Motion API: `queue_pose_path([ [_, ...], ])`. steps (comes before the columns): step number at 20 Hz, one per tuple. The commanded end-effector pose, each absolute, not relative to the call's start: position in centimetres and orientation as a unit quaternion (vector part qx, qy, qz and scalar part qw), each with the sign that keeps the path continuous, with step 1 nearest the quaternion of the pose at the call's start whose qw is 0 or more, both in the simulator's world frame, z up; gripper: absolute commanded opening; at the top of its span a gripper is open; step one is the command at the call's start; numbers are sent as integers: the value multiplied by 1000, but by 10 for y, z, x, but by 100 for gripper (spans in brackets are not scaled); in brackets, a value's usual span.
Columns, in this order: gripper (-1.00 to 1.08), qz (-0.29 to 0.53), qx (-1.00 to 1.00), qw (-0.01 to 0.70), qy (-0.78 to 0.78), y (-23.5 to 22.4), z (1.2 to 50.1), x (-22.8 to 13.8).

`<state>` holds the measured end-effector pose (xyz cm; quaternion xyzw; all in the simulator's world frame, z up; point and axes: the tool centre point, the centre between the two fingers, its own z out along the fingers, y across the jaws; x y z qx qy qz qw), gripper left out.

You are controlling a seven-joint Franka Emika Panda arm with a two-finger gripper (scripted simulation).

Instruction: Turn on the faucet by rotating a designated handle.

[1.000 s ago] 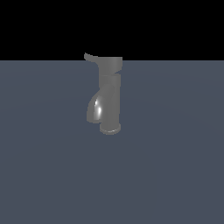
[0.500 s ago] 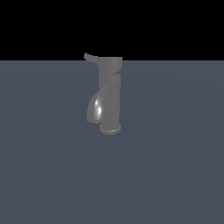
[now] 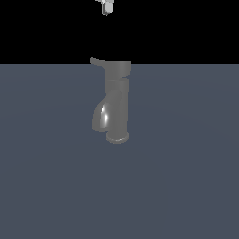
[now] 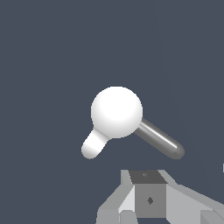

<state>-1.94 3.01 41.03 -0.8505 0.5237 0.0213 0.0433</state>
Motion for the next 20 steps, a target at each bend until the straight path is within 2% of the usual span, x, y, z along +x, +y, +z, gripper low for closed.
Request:
queue_pose_path([
  [1, -100, 22, -833, 40, 551, 34, 400, -8],
  [20, -100, 8, -695, 7, 719, 62, 316, 63],
])
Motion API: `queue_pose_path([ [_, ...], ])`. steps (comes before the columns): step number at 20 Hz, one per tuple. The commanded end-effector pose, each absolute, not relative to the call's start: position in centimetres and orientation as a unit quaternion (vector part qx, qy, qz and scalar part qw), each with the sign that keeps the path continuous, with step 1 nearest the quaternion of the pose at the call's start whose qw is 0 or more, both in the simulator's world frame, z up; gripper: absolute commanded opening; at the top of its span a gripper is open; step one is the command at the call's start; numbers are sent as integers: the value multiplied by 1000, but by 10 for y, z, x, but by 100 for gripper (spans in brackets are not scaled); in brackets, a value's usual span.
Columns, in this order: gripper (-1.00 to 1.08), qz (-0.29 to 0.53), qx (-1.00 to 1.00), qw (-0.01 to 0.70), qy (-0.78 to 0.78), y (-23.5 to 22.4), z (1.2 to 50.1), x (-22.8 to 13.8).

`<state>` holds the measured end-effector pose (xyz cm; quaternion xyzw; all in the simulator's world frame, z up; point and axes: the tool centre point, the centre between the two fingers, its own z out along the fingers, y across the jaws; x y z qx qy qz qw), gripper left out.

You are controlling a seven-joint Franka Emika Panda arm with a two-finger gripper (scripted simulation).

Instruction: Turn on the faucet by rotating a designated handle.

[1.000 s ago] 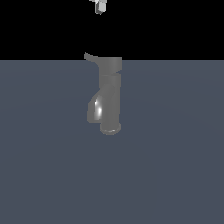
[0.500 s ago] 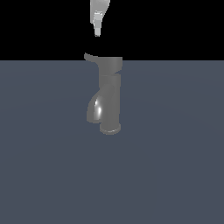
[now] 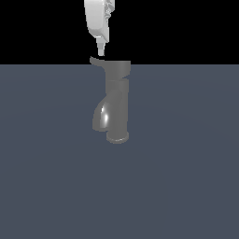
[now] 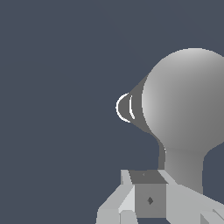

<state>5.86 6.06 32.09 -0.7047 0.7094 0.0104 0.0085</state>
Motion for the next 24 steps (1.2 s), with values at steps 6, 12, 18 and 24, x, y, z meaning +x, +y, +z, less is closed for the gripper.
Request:
queue_pose_path([
  [6, -100, 2, -671, 2, 742, 67, 302, 72],
  [12, -100, 0, -663, 0, 749, 69, 297, 75],
  [18, -100, 0, -663, 0, 748, 71, 297, 70],
  [24, -100, 0, -663, 0, 748, 78, 297, 54],
])
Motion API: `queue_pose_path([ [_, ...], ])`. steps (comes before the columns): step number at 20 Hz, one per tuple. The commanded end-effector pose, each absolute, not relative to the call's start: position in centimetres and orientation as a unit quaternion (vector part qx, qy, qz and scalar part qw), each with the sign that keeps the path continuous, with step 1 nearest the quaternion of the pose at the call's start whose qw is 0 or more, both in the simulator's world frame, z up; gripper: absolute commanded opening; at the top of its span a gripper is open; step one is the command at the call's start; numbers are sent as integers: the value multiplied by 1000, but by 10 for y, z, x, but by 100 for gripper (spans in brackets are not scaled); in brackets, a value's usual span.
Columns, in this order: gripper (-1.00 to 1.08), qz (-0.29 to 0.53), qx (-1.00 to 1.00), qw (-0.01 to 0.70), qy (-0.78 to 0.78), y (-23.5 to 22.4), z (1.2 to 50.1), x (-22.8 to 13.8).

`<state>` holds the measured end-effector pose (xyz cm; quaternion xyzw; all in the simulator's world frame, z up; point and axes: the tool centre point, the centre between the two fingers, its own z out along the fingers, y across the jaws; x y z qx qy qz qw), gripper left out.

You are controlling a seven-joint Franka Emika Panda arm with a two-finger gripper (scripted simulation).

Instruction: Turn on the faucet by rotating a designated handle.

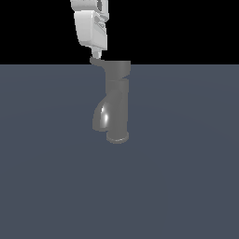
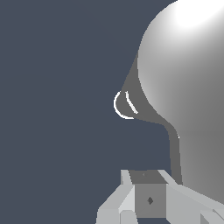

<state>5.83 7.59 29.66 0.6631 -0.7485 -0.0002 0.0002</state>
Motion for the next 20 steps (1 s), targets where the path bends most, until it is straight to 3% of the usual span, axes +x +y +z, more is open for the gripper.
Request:
queue_pose_path([
  [1, -100, 0, 663, 0, -748, 79, 297, 52],
  [20, -100, 2, 663, -2, -749, 88, 297, 10],
])
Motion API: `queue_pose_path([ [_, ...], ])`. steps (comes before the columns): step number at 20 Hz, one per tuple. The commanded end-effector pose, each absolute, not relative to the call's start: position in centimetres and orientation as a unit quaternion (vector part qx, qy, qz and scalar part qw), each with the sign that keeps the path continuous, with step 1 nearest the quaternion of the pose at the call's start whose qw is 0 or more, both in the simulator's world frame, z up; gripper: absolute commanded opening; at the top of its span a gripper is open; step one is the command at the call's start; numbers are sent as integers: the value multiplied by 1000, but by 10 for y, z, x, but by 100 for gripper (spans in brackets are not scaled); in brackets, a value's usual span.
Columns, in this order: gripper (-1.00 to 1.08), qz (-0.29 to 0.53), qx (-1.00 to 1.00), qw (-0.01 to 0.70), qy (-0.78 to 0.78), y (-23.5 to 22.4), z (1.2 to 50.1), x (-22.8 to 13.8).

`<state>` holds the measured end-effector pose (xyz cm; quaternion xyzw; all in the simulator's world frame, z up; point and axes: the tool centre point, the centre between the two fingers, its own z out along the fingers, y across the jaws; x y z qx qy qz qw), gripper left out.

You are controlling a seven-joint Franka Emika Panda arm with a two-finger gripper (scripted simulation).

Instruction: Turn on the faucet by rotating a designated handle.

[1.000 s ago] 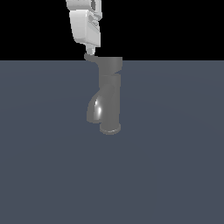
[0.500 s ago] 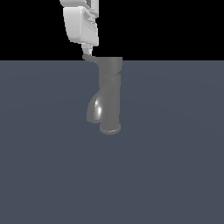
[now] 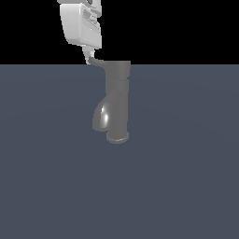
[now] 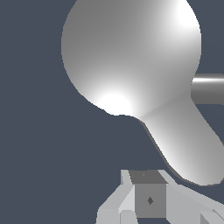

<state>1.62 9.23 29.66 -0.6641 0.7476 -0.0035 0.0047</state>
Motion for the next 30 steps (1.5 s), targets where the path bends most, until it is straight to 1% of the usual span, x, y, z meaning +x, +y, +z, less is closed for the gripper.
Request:
queue_pose_path([
  [1, -100, -2, -663, 2, 749, 87, 297, 7],
  [19, -100, 0, -663, 0, 749, 69, 297, -46],
  [20, -100, 0, -663, 0, 749, 69, 297, -46],
  [21, -100, 0, -671, 1, 742, 82, 296, -44],
  [30, -100, 0, -666, 1, 746, 34, 296, -61],
])
